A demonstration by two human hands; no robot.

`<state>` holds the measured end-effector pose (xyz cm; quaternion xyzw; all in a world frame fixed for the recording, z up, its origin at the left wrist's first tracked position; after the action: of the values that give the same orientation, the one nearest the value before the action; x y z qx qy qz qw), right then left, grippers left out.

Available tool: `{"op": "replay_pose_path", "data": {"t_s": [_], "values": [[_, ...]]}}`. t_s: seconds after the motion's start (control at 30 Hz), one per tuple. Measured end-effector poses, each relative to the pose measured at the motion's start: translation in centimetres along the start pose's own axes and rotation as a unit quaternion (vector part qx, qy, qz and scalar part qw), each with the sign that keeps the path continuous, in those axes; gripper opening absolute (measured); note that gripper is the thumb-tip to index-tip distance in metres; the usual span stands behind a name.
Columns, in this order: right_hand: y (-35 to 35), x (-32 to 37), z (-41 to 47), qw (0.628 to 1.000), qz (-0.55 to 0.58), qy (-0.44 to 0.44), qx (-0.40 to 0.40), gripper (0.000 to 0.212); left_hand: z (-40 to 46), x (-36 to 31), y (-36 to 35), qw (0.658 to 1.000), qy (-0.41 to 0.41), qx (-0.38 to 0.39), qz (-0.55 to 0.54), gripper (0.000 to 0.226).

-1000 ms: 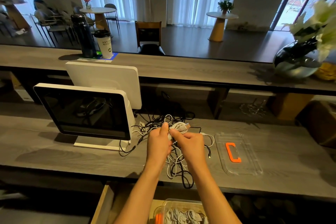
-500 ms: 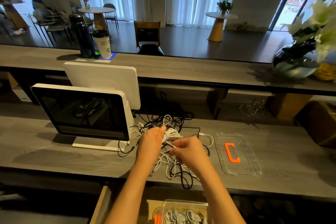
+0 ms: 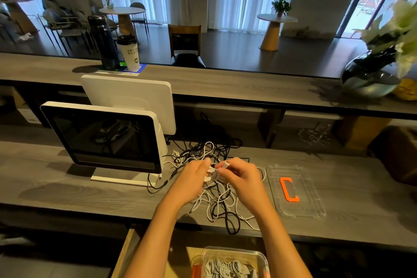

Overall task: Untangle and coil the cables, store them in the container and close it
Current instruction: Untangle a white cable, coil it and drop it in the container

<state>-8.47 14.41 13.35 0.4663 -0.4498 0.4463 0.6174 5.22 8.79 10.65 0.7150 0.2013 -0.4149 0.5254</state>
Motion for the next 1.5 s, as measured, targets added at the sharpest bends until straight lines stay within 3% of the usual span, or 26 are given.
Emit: {"op": "replay_pose_path", "data": {"t_s": [0.27,0.33,0.47,0.67,0.8,0.93,1.23,1.37,1.5], "values": [[0.6,0.4,-0.1,0.993,0.080,-0.028,-0.080,0.017,-0.1,-0.4,-0.4,0.983,0.024,0.002,-0.184,0.035],[0.7,0.4,-0.2,0.995,0.031,-0.008,-0.090,0.008,0.0,-0.5,-0.6,0.975,0.041,-0.014,-0.217,0.033],[0.3,0.3,-0.3,0.994,-0.086,0.030,-0.060,0.015,0.1,-0.4,-0.5,0.969,0.073,-0.045,-0.230,0.031],[0.0,0.6,0.1,0.979,-0.203,-0.017,0.001,0.015,-0.2,0.0,0.1,0.964,0.069,-0.095,-0.240,0.026],[0.1,0.6,0.2,0.977,-0.212,-0.023,-0.013,0.013,-0.4,-0.5,0.1,0.952,0.068,-0.067,-0.289,0.028],[0.5,0.5,0.1,0.979,-0.201,-0.023,-0.036,0.011,-0.7,-0.6,-0.1,0.931,0.066,0.016,-0.359,0.029],[0.4,0.8,-0.1,0.982,-0.180,-0.003,-0.055,0.004,-0.5,-0.7,-0.1,0.938,0.053,0.020,-0.341,0.012],[0.2,1.1,-0.2,0.976,-0.204,0.054,-0.061,0.008,-0.4,-1.0,-0.4,0.932,0.060,-0.002,-0.358,0.020],[-0.3,1.3,-0.4,0.959,-0.254,0.106,-0.068,0.014,-0.4,-1.6,-0.6,0.951,0.037,-0.023,-0.306,0.021]]}}
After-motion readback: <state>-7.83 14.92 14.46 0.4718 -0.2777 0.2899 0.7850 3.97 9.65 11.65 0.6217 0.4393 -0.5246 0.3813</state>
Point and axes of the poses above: each hand's wrist, its own z-axis towards the middle knuckle, its own y-axis out of the back of the hand, x = y × z, the point moved 5 cm from there along z, towards the middle knuckle, and after that the axes turned 6 degrees about z, right-handed, at the moved point
